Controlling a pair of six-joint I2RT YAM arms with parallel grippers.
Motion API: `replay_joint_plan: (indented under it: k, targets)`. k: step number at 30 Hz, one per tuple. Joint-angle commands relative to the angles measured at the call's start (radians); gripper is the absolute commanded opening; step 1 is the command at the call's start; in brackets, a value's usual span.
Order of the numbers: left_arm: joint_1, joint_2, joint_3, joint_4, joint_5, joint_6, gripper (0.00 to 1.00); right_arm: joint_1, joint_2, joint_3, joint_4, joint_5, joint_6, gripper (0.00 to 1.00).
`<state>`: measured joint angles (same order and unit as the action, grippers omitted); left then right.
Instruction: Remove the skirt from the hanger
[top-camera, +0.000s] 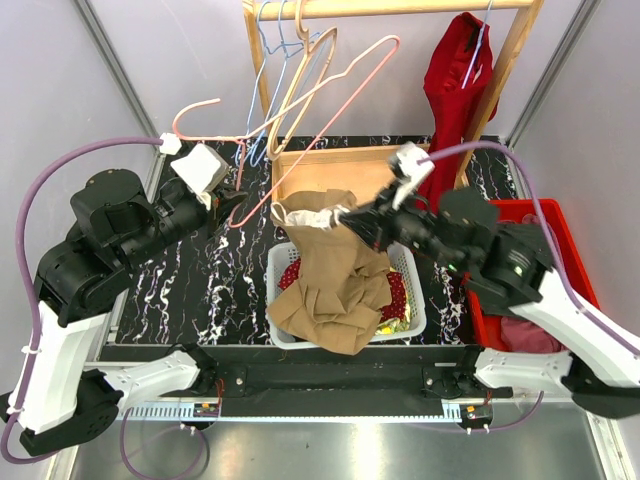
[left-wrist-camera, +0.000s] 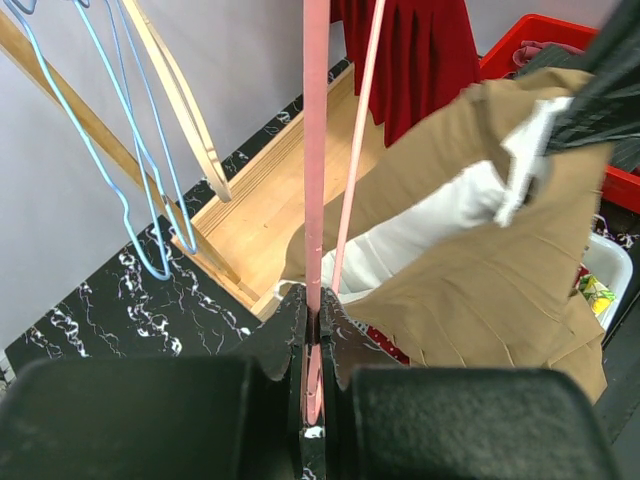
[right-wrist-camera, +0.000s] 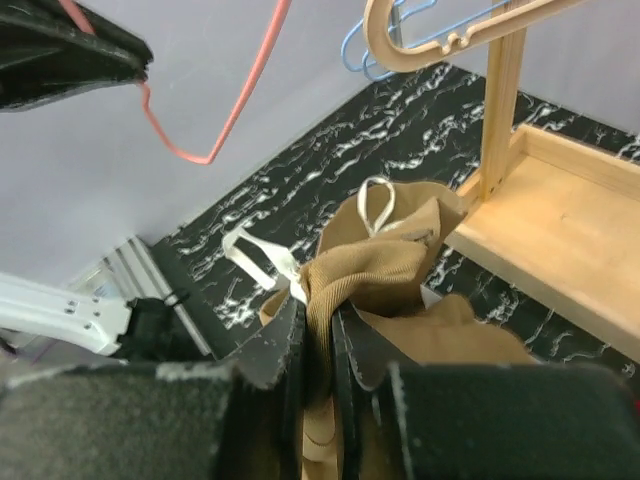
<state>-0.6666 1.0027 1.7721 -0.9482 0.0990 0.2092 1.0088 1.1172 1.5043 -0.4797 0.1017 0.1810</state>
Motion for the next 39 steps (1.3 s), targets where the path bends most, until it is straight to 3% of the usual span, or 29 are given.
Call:
replay_joint_plan:
  k: [1,5,10,13,18,19,21,22,25,26,29,32,39]
  targets:
    - [0.007,-0.010,0.033,0.075,0.024,-0.008,0.00,-0.001,-0.172,-0.168,0.052,0.004,0.149,0.00]
    - [0.009,-0.006,0.035,0.074,0.027,-0.008,0.00,-0.001,-0.308,-0.349,-0.026,0.061,0.305,0.00]
    - [0.010,0.007,0.050,0.078,0.033,-0.010,0.00,-0.001,-0.375,-0.561,-0.098,0.010,0.510,0.00]
    - [0.010,0.020,0.061,0.080,0.042,-0.017,0.00,0.001,-0.330,-0.607,-0.172,0.033,0.558,0.00]
    - [0.010,0.028,0.079,0.080,0.047,-0.016,0.00,-0.029,-0.061,-0.641,-0.244,0.023,0.592,0.01]
    - [0.010,0.028,0.081,0.078,0.045,-0.014,0.00,-0.029,-0.013,-0.647,-0.246,0.023,0.580,0.09]
    - [0.010,0.027,0.078,0.078,0.045,-0.011,0.00,-0.030,0.099,-0.664,-0.243,0.039,0.566,0.16]
    - [0.010,0.024,0.076,0.078,0.044,-0.013,0.00,-0.030,0.124,-0.670,-0.238,0.050,0.552,0.30]
    - [0.010,0.020,0.075,0.077,0.039,-0.008,0.00,-0.030,0.148,-0.674,-0.238,0.101,0.535,0.51]
    - [0.010,0.019,0.075,0.075,0.041,-0.005,0.00,-0.030,0.129,-0.668,-0.247,0.128,0.534,0.68]
    - [0.010,0.020,0.076,0.074,0.039,-0.004,0.00,-0.030,0.080,-0.598,-0.350,0.196,0.519,0.92]
    - [0.010,0.022,0.084,0.075,0.047,-0.005,0.00,-0.030,0.008,-0.451,-0.517,0.243,0.503,1.00]
    - [0.010,0.036,0.110,0.075,0.062,-0.007,0.00,-0.030,-0.037,-0.126,-0.761,0.312,0.457,1.00]
